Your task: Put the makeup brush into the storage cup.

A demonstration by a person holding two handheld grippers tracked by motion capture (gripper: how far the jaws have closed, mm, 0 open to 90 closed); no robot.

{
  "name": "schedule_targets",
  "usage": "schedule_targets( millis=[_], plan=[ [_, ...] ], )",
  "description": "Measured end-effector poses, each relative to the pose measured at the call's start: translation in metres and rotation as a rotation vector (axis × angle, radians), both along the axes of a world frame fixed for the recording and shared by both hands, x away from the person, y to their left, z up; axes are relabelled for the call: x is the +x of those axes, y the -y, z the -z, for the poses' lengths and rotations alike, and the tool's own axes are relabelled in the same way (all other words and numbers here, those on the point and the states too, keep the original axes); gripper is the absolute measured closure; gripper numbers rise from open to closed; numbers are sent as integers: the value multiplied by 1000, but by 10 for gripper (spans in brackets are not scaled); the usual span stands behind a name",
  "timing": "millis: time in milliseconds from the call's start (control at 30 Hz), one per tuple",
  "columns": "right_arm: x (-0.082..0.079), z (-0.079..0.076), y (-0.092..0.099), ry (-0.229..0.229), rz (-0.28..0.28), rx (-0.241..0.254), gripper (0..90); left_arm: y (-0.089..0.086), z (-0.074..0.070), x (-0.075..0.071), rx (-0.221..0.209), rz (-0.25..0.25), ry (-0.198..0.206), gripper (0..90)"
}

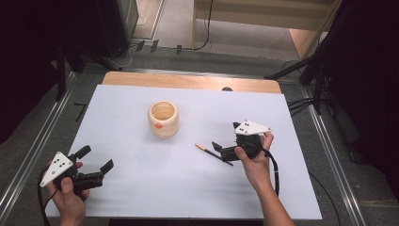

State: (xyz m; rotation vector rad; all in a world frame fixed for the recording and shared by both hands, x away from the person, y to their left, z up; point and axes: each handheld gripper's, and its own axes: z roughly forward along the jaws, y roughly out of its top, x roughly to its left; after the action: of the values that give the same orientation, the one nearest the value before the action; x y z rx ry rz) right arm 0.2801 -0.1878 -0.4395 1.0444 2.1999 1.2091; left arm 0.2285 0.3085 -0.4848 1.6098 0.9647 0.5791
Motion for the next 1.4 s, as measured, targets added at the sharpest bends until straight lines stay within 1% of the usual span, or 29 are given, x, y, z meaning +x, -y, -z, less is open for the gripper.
schedule_targets(
  millis=[33,133,267,367,433,533,733,833,900,967,1033,1167,1200,1267,1333,1367,1400],
  plan=[
    [1,0,-2,-3,-9,-11,0,1,0,0,2,4,1,0],
    [5,0,-7,-31,-32,-50,0,2,0,0,5,9,0,0],
    [9,0,-14,-67,-55,-79,0,3,0,0,4,11,-1,0],
    [14,2,-17,-112,-68,-109,0,2,0,0,5,10,-1,0],
    [18,4,-19,-141,-66,-134,0,2,0,0,5,10,-1,0],
    [22,6,-21,-187,-60,-155,0,2,0,0,3,11,-1,0],
    [29,12,-24,-259,-65,-208,0,2,0,0,5,12,-3,0],
    [31,15,-24,-280,-70,-227,0,2,0,0,6,11,-4,0],
    [31,16,-25,-296,-70,-231,0,2,0,0,6,10,-4,0],
    [32,17,-25,-299,-79,-240,0,2,0,0,6,11,-4,0],
    [32,17,-27,-311,-80,-248,0,2,0,0,9,12,-5,0],
    [33,17,-31,-327,-99,-291,0,1,1,1,3,8,-3,0],
    [33,16,-32,-341,-101,-296,0,1,1,1,4,7,-4,0],
    [35,16,-35,-348,-115,-318,0,1,1,1,5,7,-5,0],
    [36,15,-37,-365,-126,-342,0,1,1,1,4,6,-5,0],
    [36,15,-37,-365,-126,-342,0,1,1,1,4,6,-5,0],
    [37,15,-40,-381,-136,-366,0,1,1,0,4,6,-5,0]
  ],
)
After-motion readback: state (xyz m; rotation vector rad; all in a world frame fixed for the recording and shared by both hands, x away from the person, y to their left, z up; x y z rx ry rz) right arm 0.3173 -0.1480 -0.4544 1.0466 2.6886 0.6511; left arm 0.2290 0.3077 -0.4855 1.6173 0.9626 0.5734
